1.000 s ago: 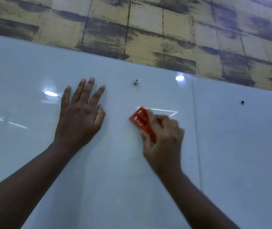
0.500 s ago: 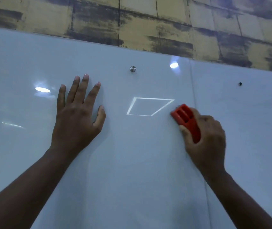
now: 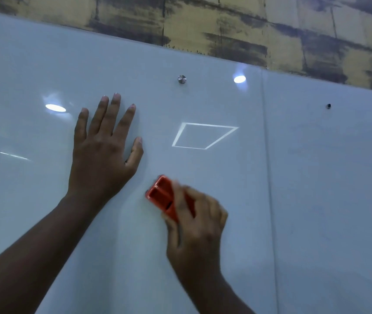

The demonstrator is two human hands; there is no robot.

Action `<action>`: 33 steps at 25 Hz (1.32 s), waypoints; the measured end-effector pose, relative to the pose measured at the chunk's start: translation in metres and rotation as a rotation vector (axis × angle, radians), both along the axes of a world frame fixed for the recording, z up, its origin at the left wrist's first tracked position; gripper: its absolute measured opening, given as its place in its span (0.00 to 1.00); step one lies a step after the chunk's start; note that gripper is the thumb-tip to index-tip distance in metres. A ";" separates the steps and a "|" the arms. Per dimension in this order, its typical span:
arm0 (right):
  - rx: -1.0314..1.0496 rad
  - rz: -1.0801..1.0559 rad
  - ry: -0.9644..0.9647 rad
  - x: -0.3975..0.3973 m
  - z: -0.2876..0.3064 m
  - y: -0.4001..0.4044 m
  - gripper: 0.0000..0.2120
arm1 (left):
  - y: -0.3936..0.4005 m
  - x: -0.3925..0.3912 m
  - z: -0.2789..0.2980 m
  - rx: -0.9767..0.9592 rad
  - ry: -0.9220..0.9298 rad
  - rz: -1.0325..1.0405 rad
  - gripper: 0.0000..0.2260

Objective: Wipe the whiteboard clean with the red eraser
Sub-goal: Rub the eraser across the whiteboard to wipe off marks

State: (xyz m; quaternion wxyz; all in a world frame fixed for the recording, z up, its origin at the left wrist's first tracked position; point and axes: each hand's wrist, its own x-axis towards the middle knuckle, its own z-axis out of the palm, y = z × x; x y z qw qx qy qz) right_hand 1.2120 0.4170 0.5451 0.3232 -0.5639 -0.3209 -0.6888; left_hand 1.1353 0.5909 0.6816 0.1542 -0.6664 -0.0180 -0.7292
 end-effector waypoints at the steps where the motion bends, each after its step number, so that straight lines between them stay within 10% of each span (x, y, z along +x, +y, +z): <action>1: -0.061 -0.003 -0.012 -0.004 -0.011 0.003 0.24 | 0.001 -0.001 -0.002 -0.005 0.004 0.000 0.30; 6: -0.196 -0.080 -0.071 0.005 -0.006 -0.035 0.26 | 0.003 -0.003 -0.014 -0.009 0.004 -0.040 0.31; 16: 0.402 0.075 0.358 0.038 -0.033 -0.085 0.29 | 0.003 -0.005 -0.044 -0.007 -0.015 -0.052 0.31; 27: -0.305 0.093 0.136 -0.041 -0.101 -0.010 0.31 | 0.007 -0.008 -0.065 -0.018 -0.007 -0.082 0.29; 33: 0.022 0.088 0.315 0.006 -0.117 -0.101 0.28 | 0.010 -0.015 -0.092 -0.004 0.026 -0.127 0.28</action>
